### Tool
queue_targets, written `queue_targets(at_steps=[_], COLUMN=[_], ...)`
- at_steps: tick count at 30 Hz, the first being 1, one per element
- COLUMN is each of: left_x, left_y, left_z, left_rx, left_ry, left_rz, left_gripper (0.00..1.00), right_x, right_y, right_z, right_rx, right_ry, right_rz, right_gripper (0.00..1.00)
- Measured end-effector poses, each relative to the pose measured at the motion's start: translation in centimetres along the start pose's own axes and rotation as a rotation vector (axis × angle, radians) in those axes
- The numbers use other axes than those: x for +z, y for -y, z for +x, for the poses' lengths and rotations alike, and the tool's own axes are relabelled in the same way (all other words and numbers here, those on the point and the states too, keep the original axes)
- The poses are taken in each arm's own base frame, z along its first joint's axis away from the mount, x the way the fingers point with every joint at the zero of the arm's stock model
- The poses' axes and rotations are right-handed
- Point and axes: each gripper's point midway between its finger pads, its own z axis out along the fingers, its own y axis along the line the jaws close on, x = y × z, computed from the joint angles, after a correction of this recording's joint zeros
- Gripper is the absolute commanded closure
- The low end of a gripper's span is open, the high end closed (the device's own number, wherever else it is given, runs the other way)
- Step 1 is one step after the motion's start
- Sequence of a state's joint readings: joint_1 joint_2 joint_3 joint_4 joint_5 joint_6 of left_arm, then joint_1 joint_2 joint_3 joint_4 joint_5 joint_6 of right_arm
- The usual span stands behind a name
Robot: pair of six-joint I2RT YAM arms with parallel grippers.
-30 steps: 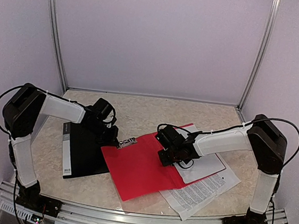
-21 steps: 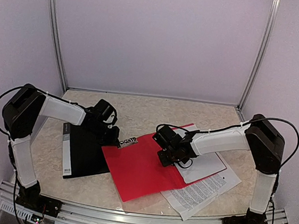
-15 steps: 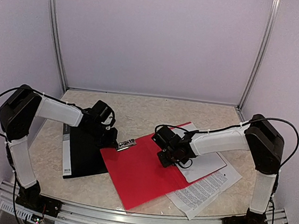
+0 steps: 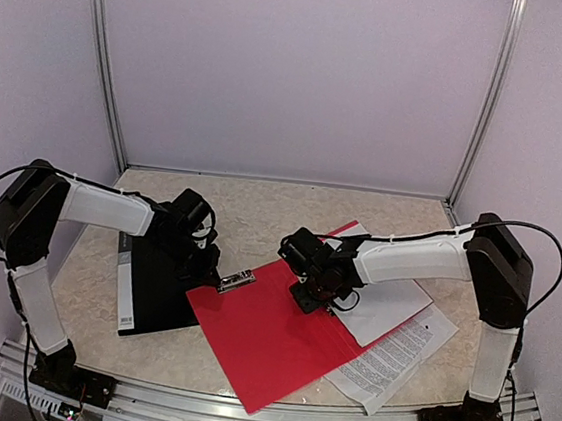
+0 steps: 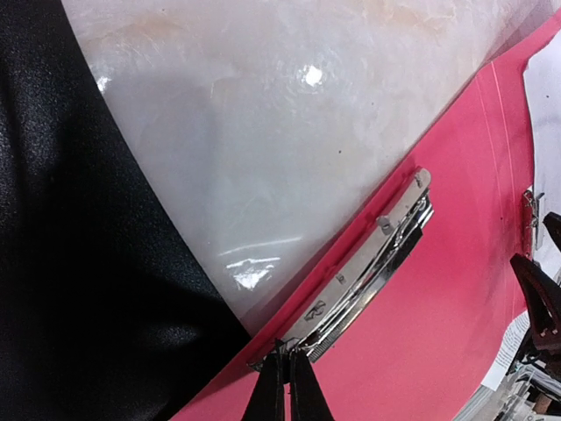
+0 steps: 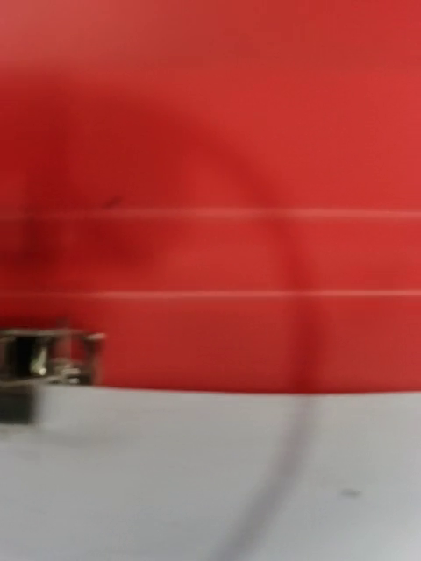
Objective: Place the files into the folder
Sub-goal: Open the spring clip on the folder at the center of the board.
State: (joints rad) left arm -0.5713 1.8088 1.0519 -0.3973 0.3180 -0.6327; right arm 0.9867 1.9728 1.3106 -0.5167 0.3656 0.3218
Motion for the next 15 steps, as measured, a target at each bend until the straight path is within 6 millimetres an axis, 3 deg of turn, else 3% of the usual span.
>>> queue_targets(at_steps=[10, 15], left_x=[1.0, 1.1], left_y=[1.2, 1.3], left_z=[0.2, 0.2], left_rx=[-0.023, -0.029], left_ry=[-0.003, 0.002], left_rz=[0.037, 0.045], left_gripper=[1.0, 1.0], right_x=[-2.7, -2.0], right_y=[-2.5, -4.7], right_z=[-6.8, -8.8], right_rx=[0.018, 0.036], right_ry=[0.151, 0.196], right_rz=[-0.139, -0.229], right_gripper=[0.47, 0.49])
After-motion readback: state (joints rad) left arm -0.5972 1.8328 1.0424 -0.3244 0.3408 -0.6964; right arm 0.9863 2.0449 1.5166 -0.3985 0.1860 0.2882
